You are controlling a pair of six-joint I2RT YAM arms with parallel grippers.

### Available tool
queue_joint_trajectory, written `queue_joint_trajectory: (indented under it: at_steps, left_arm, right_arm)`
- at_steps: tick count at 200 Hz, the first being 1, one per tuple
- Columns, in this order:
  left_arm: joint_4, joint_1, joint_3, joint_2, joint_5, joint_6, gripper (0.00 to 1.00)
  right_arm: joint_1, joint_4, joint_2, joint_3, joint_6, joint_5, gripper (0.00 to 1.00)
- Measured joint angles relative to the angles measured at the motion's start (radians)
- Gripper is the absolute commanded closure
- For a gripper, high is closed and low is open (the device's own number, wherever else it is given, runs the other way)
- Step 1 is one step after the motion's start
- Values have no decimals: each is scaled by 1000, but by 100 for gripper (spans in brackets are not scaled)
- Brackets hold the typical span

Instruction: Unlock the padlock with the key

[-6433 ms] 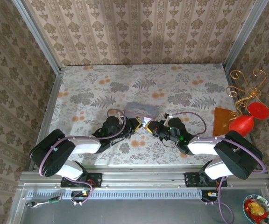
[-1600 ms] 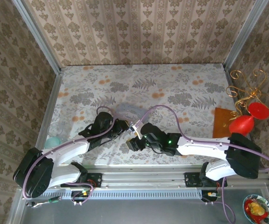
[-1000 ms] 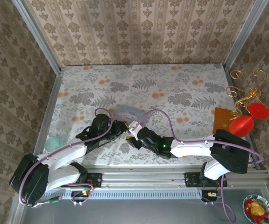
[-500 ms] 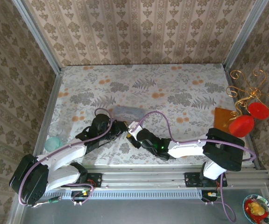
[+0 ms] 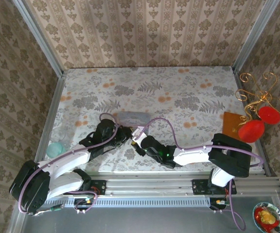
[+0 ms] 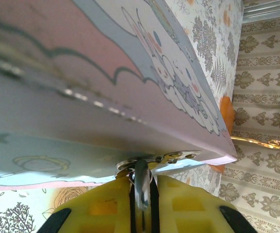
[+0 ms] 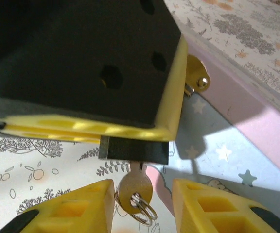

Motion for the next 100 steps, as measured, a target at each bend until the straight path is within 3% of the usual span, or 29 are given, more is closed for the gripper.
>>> queue_joint_trajectory:
  at_steps: [47, 100]
  left_arm:
    - [0, -11, 0, 1, -7, 0, 100]
    - [1, -13, 0, 1, -11, 1, 100]
  right_arm:
    - [5, 0, 0, 2, 11, 23, 79]
    - [8, -3, 0, 2, 43, 14, 81]
